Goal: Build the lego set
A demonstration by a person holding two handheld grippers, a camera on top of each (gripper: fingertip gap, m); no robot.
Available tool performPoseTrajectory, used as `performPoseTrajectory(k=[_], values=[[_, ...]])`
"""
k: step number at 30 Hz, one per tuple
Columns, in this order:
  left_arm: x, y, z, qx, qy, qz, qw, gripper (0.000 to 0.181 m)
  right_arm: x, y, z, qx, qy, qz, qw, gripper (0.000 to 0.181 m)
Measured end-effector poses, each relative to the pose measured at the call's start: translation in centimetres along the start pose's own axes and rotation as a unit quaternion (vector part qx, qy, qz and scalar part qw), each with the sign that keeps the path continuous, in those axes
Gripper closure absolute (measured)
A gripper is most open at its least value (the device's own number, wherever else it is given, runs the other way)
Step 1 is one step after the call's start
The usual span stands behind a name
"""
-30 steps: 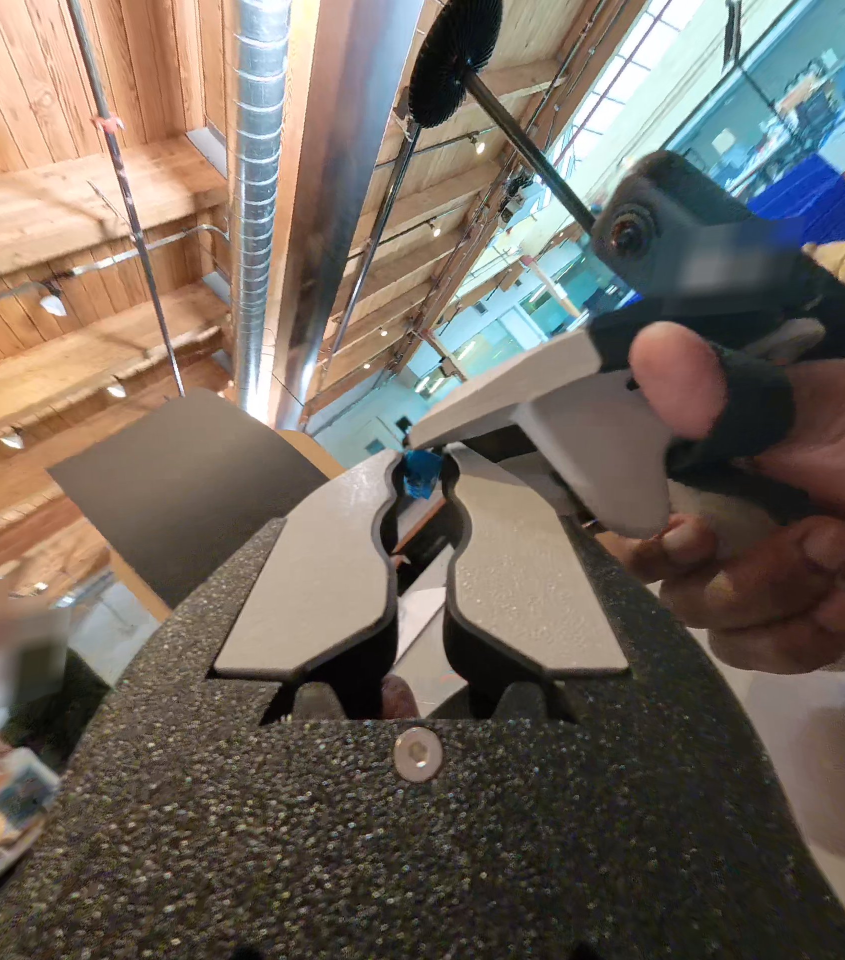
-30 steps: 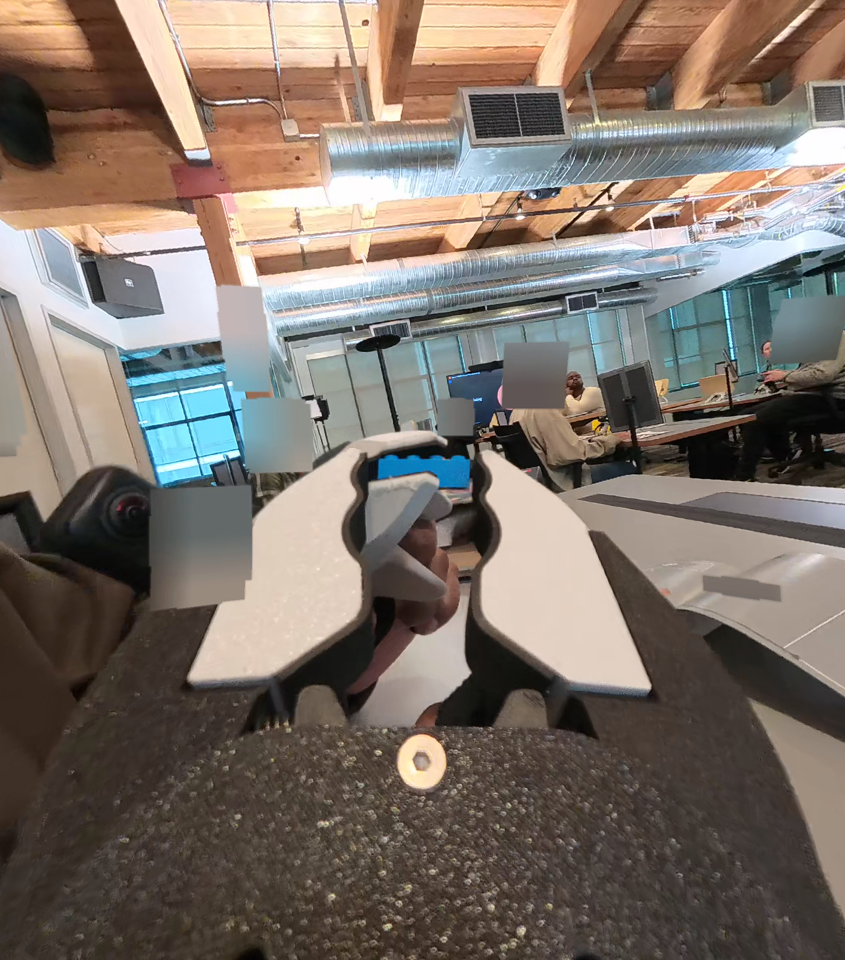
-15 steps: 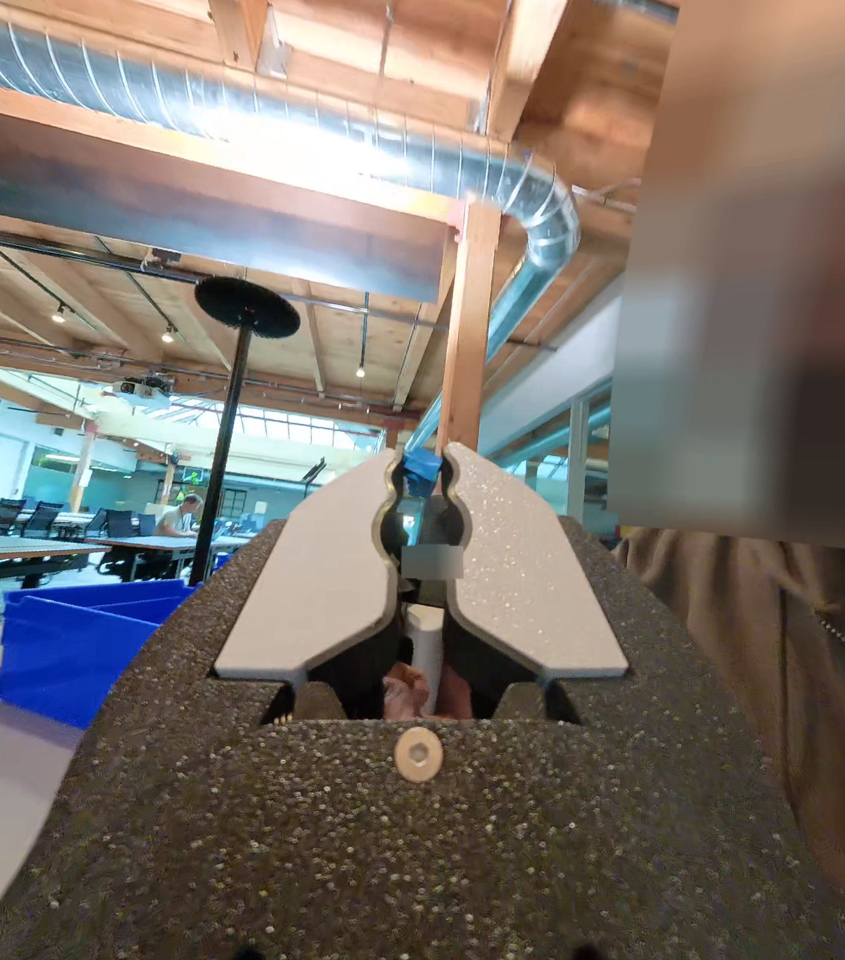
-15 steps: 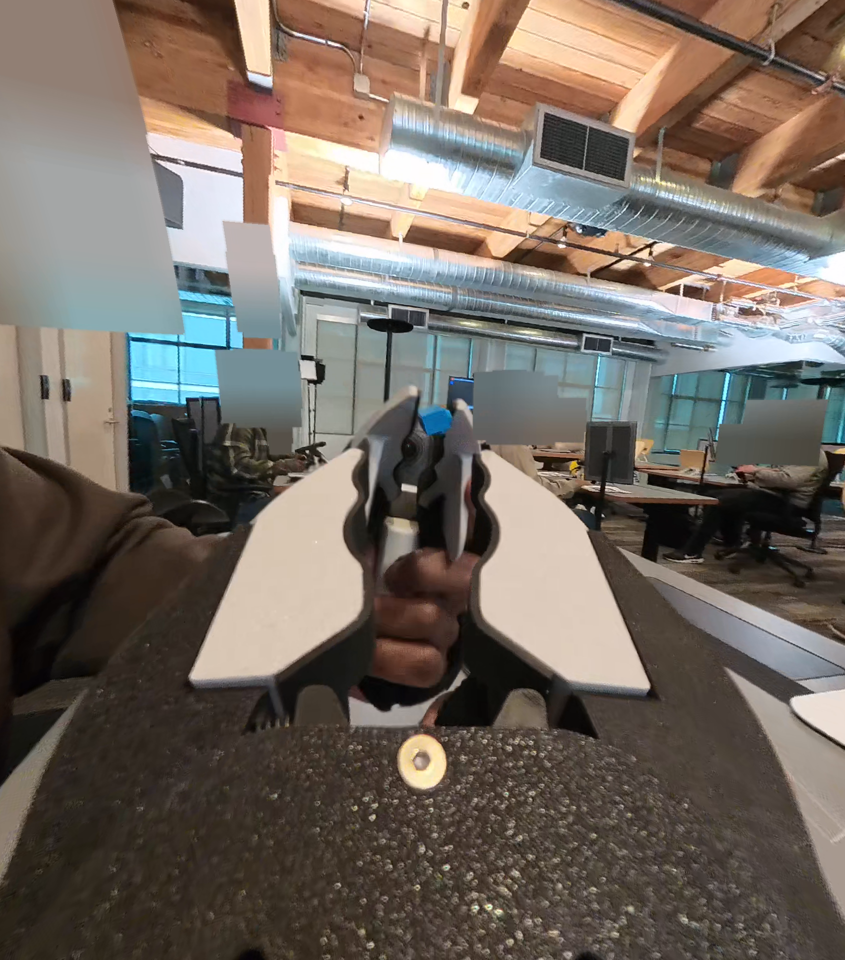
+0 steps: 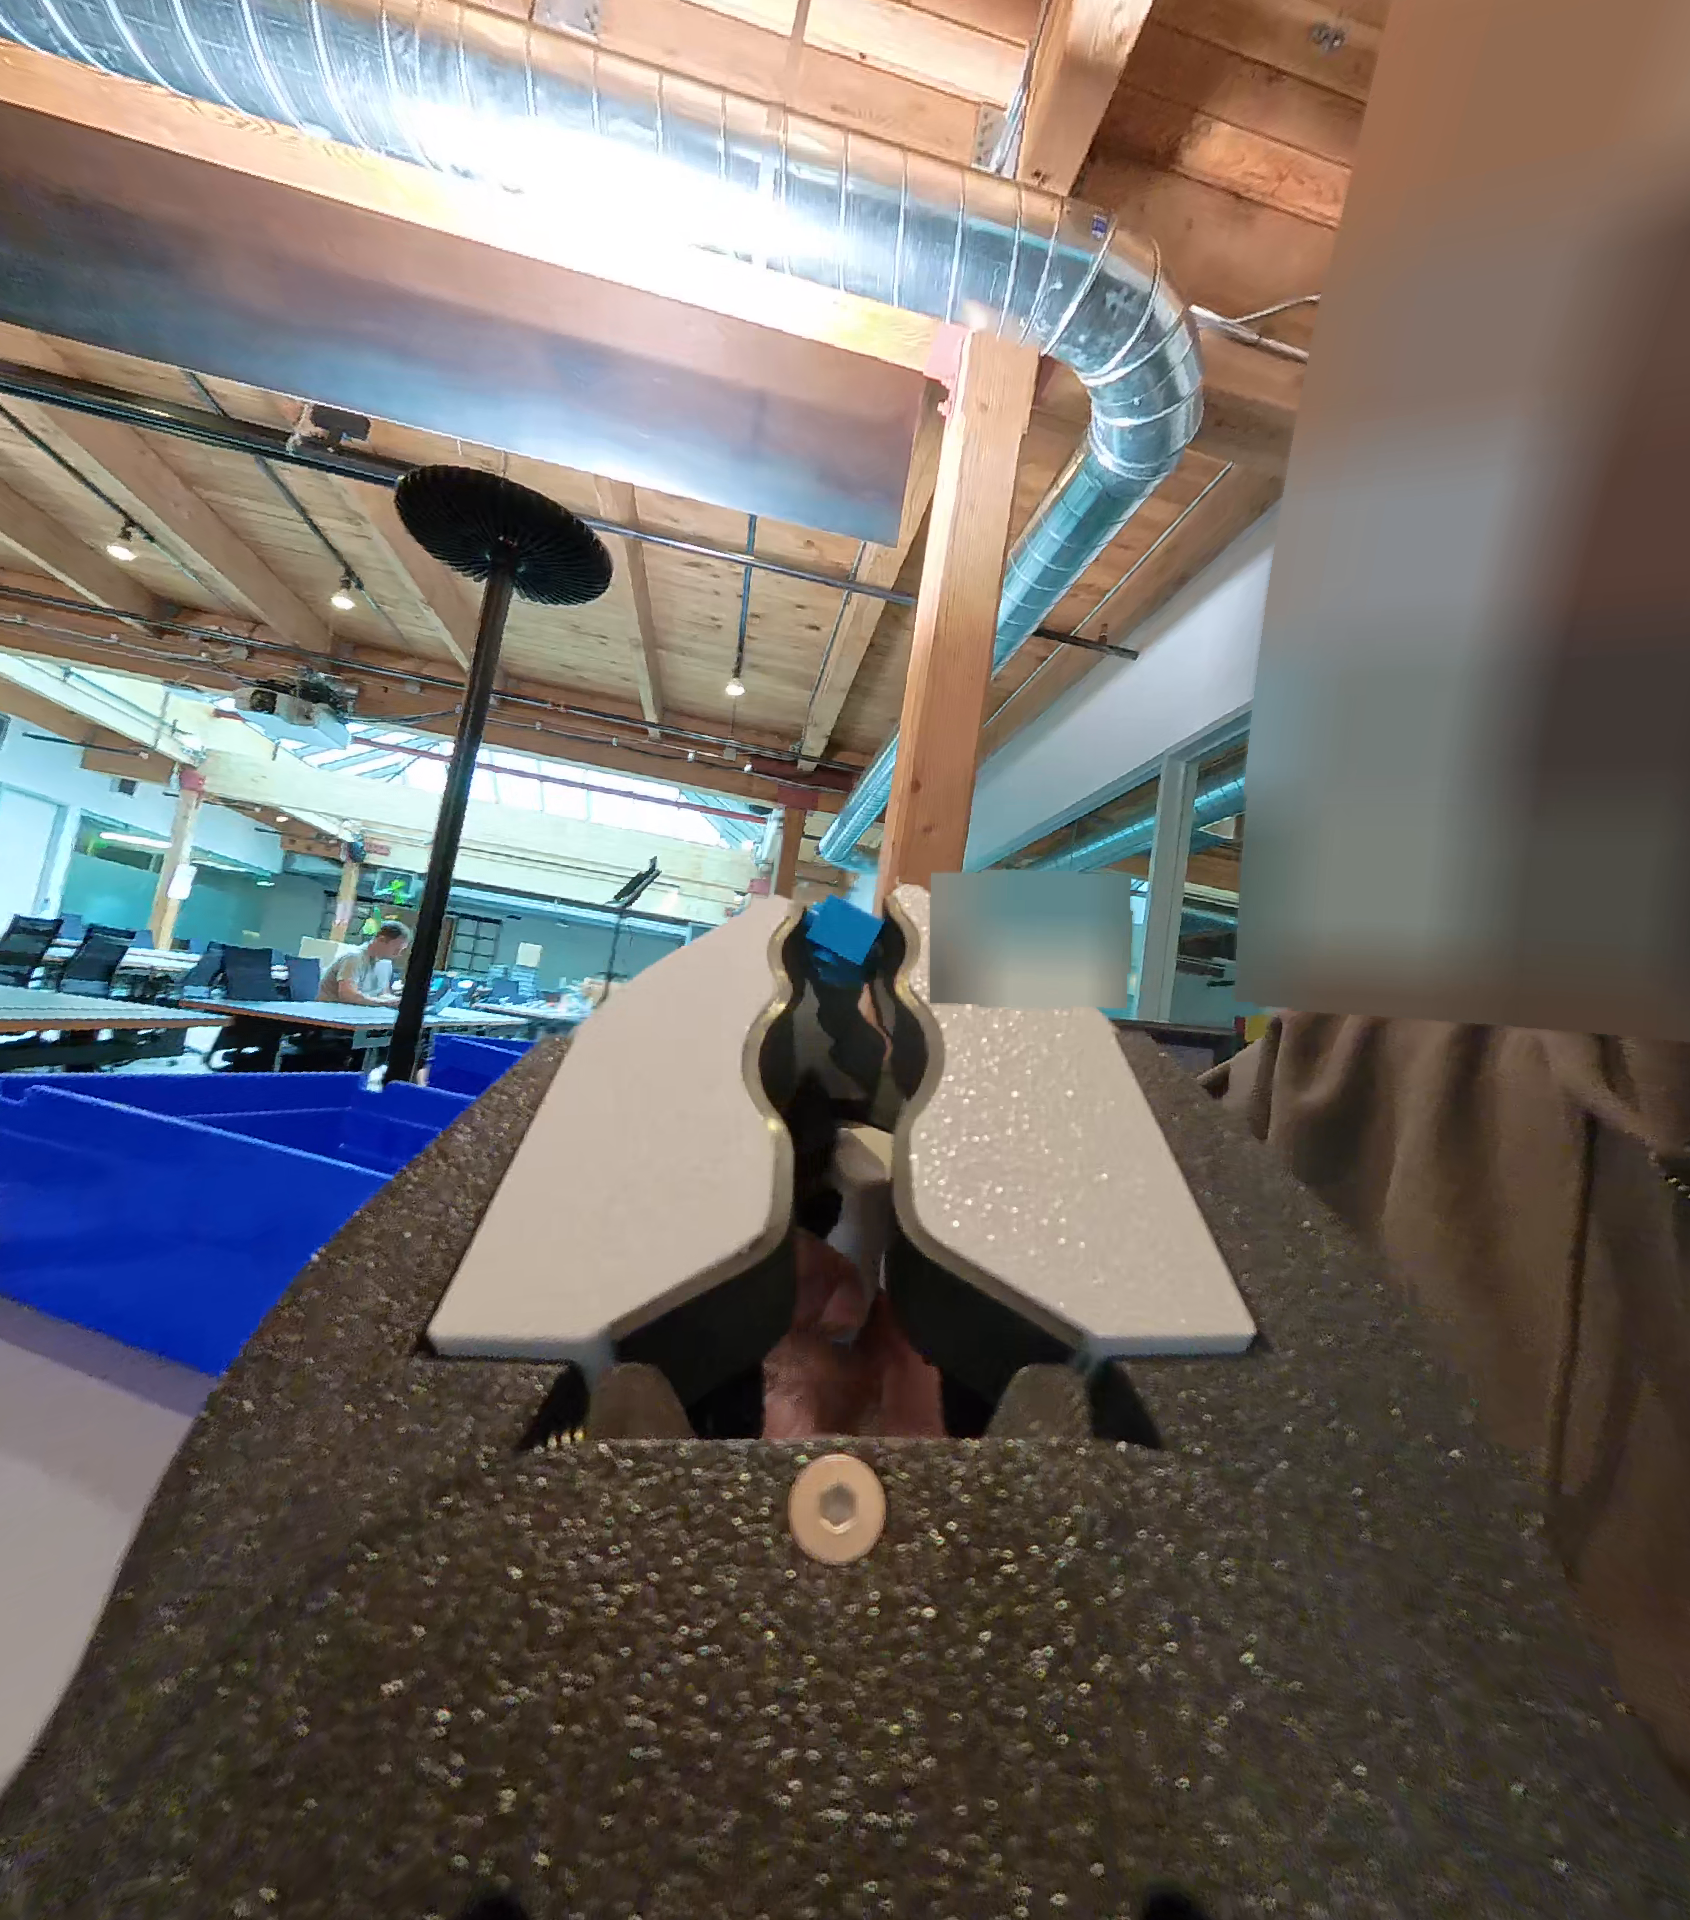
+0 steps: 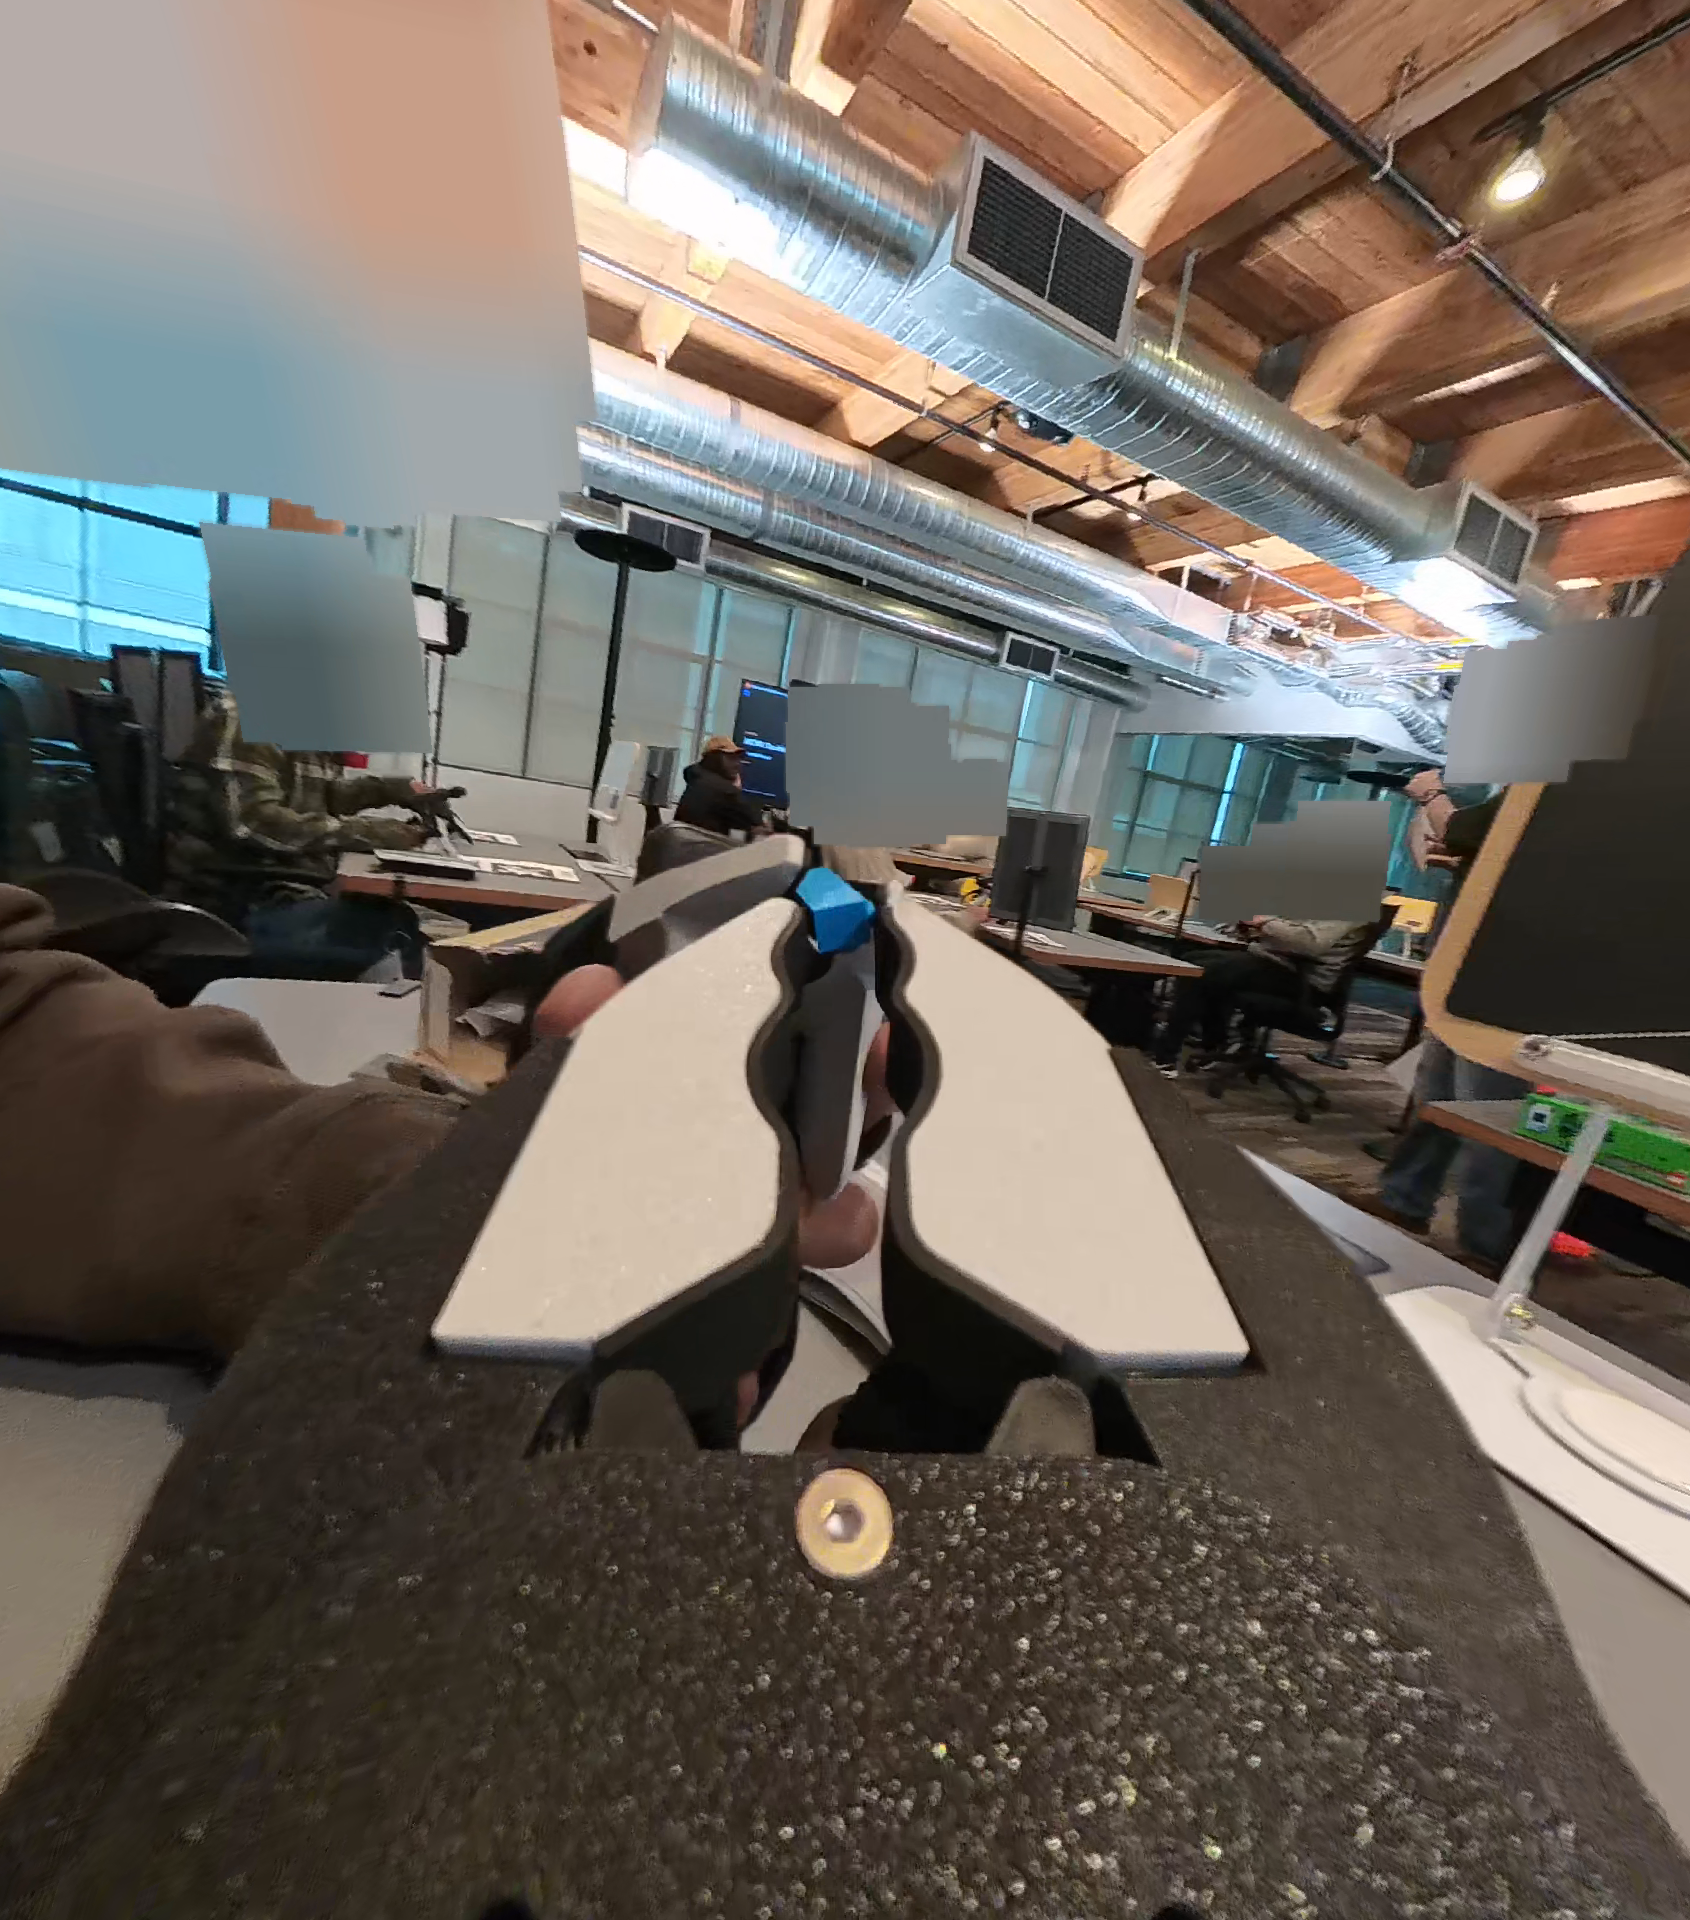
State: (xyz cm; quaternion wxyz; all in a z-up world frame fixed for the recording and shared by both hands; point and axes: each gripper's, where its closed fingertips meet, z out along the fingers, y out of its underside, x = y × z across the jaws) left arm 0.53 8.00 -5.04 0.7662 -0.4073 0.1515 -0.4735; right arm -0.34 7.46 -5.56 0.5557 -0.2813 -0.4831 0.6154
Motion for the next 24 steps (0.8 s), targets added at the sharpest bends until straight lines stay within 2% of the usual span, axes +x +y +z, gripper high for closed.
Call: performPoseTrajectory(k=[2,4,6,8,10,13,17,21,24], values=[[-0.6,0.0,-0.1,-0.009,-0.031,0.019,0.999,0.164,0.5,0.0,0.0,-0.012,0.022,-0.051,0.998,0.169],[-1.9,-0.1,-0.8,-0.033,-0.096,0.081,0.992,0.155,1.7,0.0,-0.1,-0.04,0.064,-0.123,0.989,0.169],[-3.6,-0.3,-2.0,-0.08,-0.179,0.161,0.967,0.151,2.9,0.1,-0.1,-0.084,0.105,-0.217,0.967,0.17],[-4.1,-0.7,-2.5,-0.108,-0.219,0.182,0.952,0.146,3.4,0.8,0.2,-0.135,0.121,-0.314,0.932,0.17],[-4.0,-0.6,-2.1,-0.131,-0.229,0.181,0.948,0.143,3.2,1.2,0.3,-0.15,0.127,-0.373,0.907,0.17],[-3.8,0.5,-1.6,-0.178,-0.235,0.185,0.937,0.138,2.6,1.5,0.5,-0.162,0.13,-0.42,0.883,0.17],[-4.1,0.8,-1.8,-0.184,-0.245,0.139,0.942,0.137,2.7,1.6,0.4,-0.17,0.139,-0.464,0.858,0.17],[-4.0,0.9,-1.8,-0.184,-0.239,0.106,0.947,0.135,2.5,1.7,0.4,-0.172,0.144,-0.534,0.816,0.17],[-3.9,1.0,-1.8,-0.19,-0.236,0.097,0.948,0.134,2.1,1.8,0.4,-0.173,0.14,-0.562,0.797,0.17]])
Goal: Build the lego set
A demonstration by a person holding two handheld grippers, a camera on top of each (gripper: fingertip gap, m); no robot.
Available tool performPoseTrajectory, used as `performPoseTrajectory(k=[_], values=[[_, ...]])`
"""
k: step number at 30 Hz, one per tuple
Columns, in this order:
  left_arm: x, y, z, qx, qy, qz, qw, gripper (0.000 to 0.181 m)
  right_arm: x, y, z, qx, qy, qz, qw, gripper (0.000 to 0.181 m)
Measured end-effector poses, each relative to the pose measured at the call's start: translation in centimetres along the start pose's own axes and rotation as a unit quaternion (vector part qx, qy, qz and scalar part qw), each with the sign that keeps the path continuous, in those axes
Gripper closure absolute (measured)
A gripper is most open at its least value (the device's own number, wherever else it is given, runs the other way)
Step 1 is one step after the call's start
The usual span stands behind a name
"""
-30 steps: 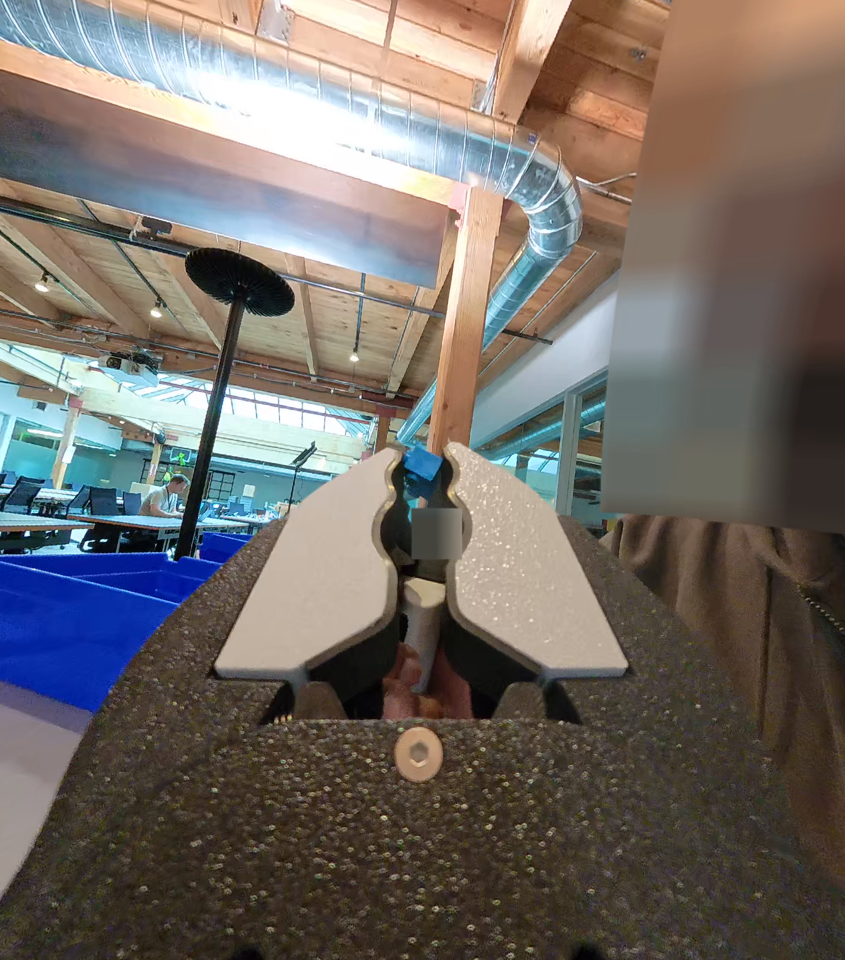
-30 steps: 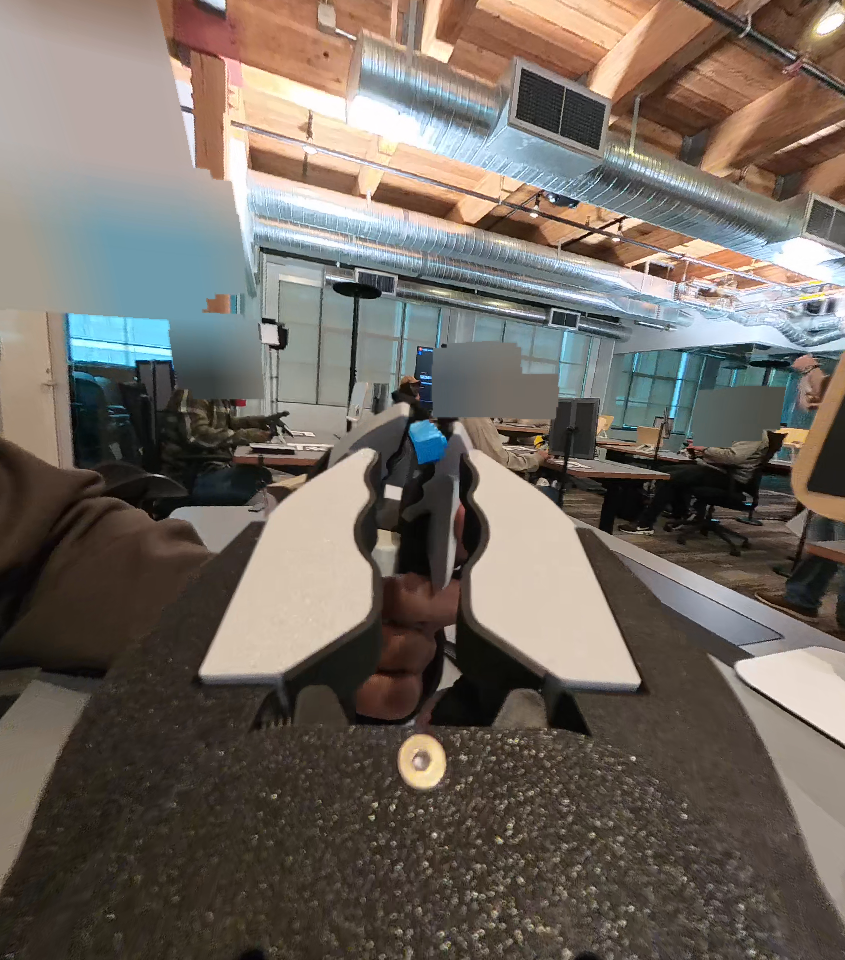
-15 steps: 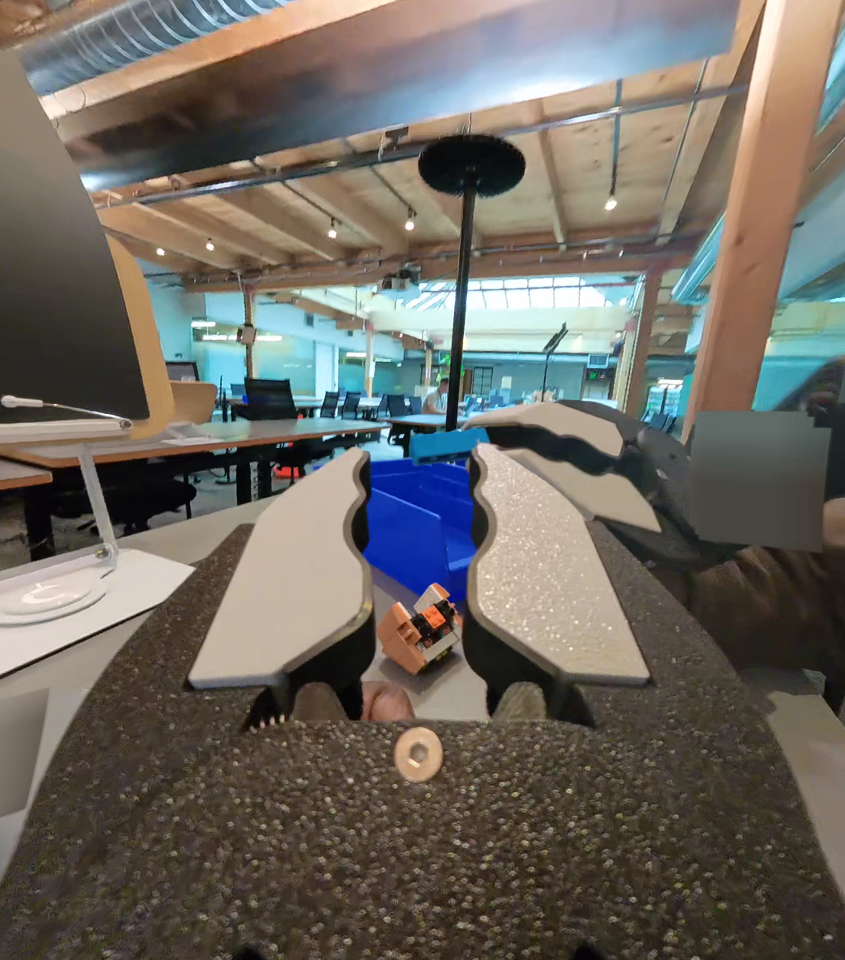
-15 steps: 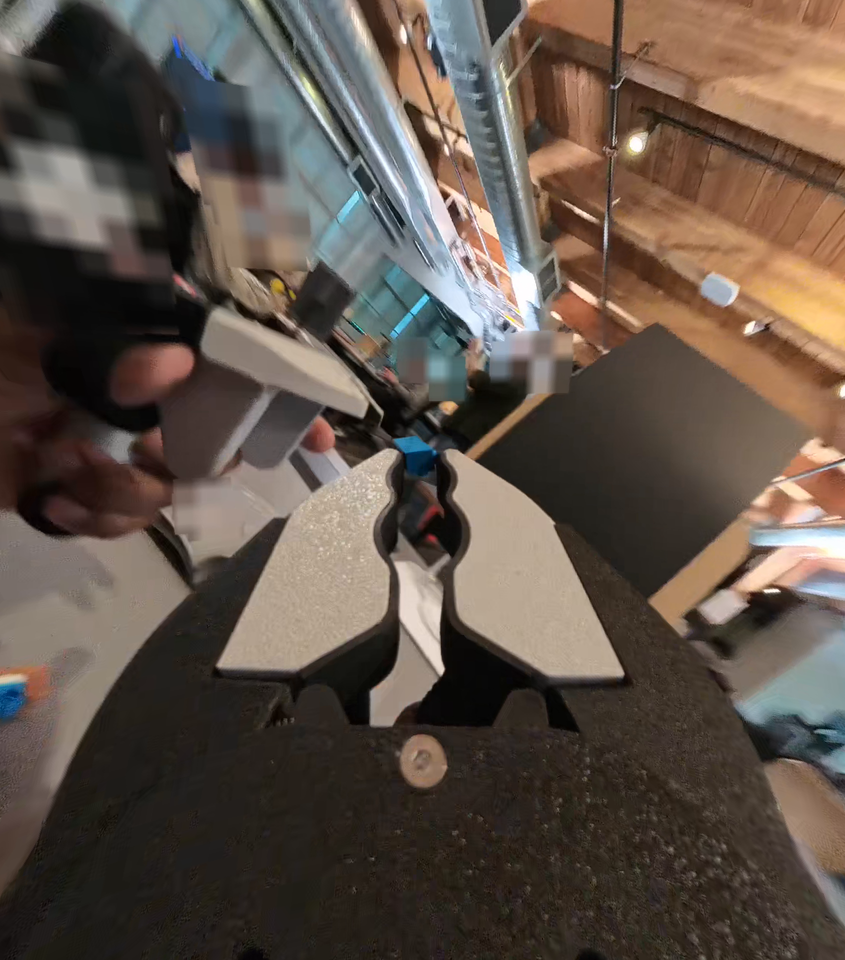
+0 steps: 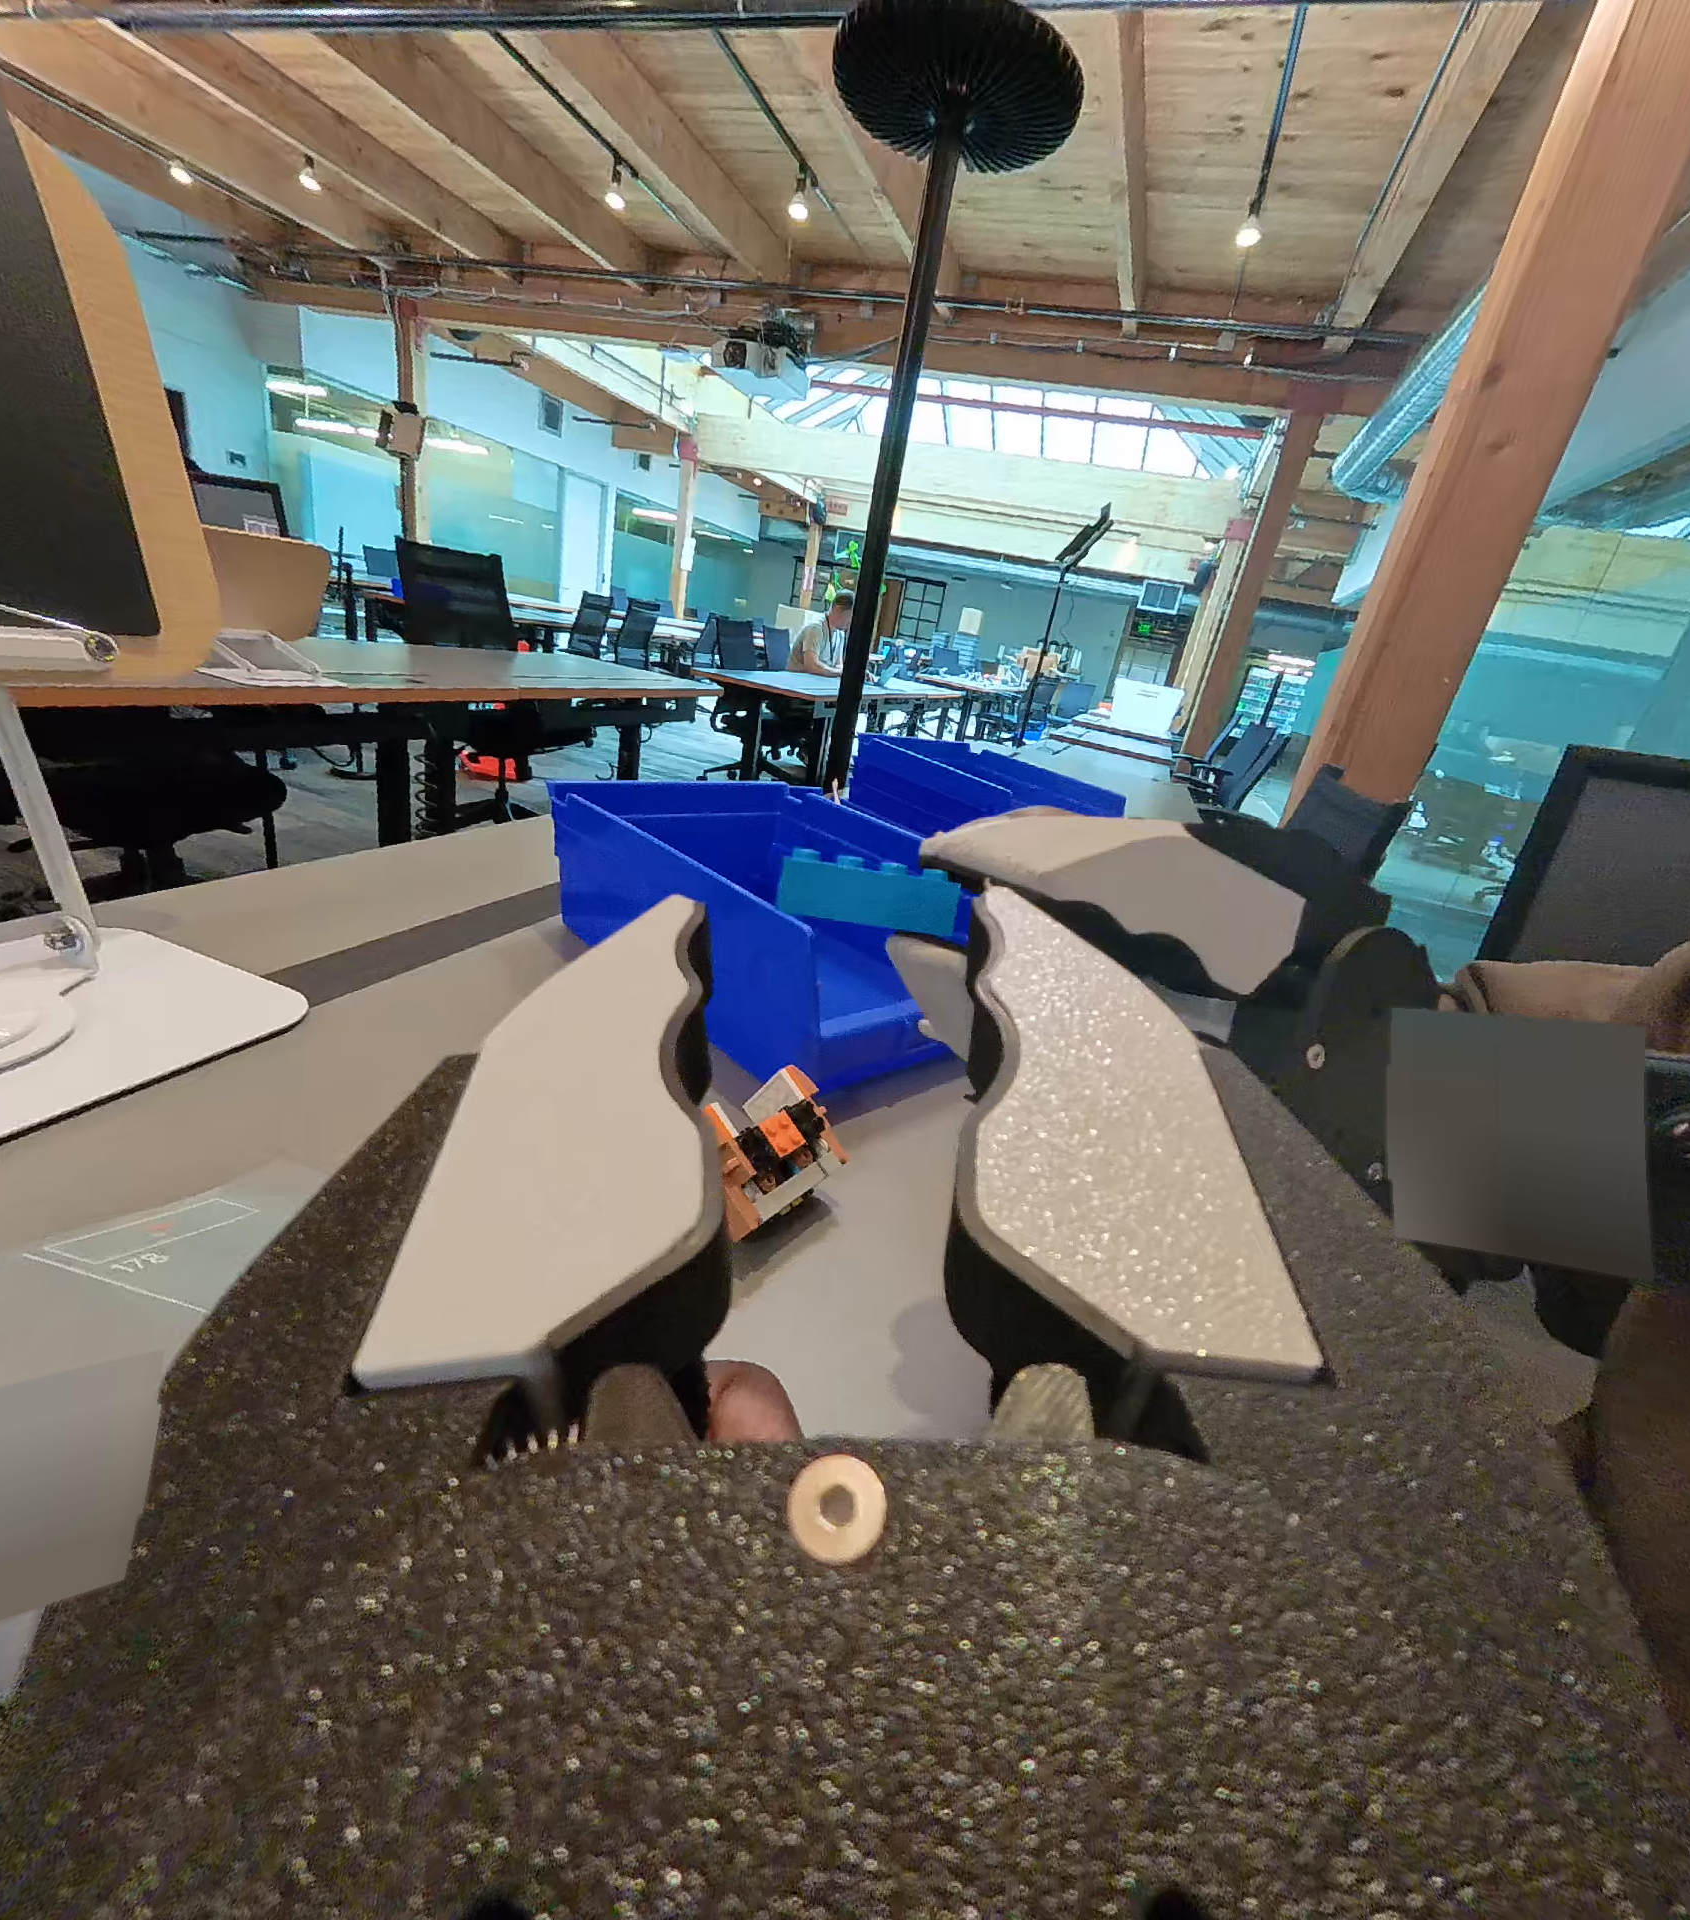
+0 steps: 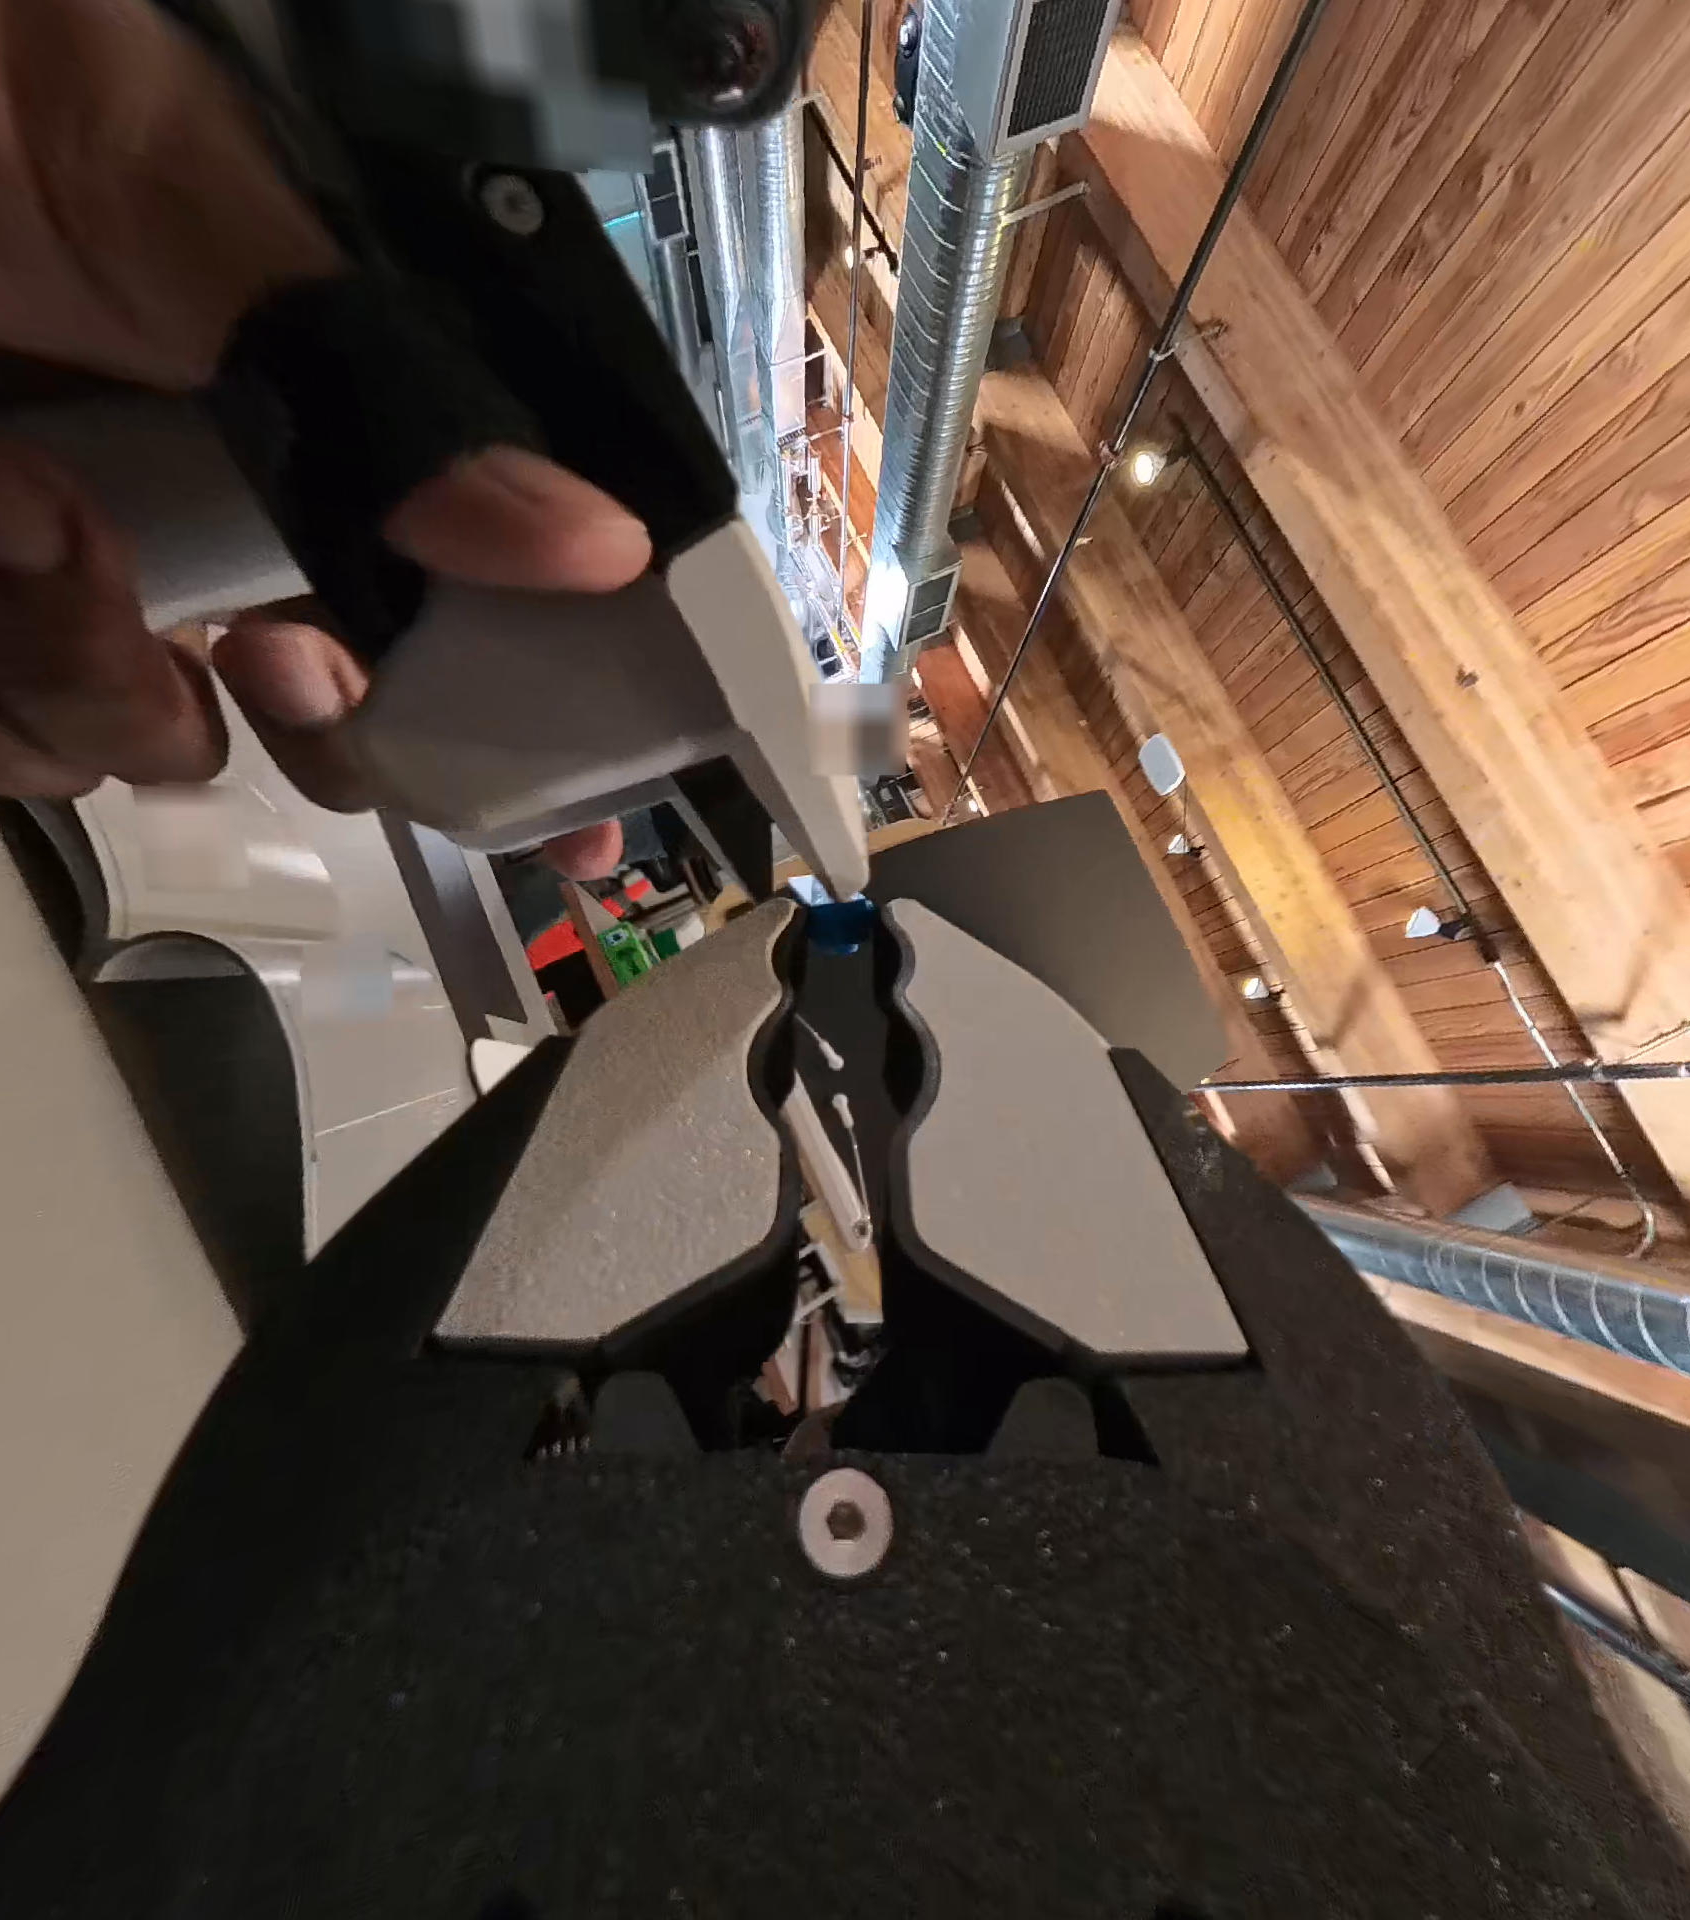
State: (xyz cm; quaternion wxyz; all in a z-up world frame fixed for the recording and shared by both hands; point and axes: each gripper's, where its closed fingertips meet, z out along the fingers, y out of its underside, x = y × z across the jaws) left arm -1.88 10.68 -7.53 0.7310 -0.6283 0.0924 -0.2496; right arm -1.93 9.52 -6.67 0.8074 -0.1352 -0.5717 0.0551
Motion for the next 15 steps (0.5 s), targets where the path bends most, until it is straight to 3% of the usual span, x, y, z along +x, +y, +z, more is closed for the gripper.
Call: performPoseTrajectory(k=[6,8,9,11,15], values=[[0.9,0.3,-0.1,-0.007,0.002,0.082,0.997,0.147,-0.3,-0.9,-0.4,0.021,0.0,-0.034,0.999,0.17],[1.2,0.1,-0.3,0.001,0.01,0.104,0.995,0.147,-0.7,-1.4,-0.7,0.053,-0.039,0.001,0.998,0.167],[1.5,-0.1,-0.5,0.012,0.024,0.107,0.994,0.148,-1.1,-2.0,-1.0,0.082,-0.078,0.034,0.993,0.157],[2.6,-0.3,-1.0,0.028,0.08,0.099,0.991,0.148,-1.4,-3.3,-2.2,0.145,-0.163,0.119,0.969,0.14],[4.1,-0.1,-2.1,0.049,0.165,0.102,0.98,0.148,0.8,-4.2,-3.0,0.187,-0.262,0.319,0.891,0.144]])
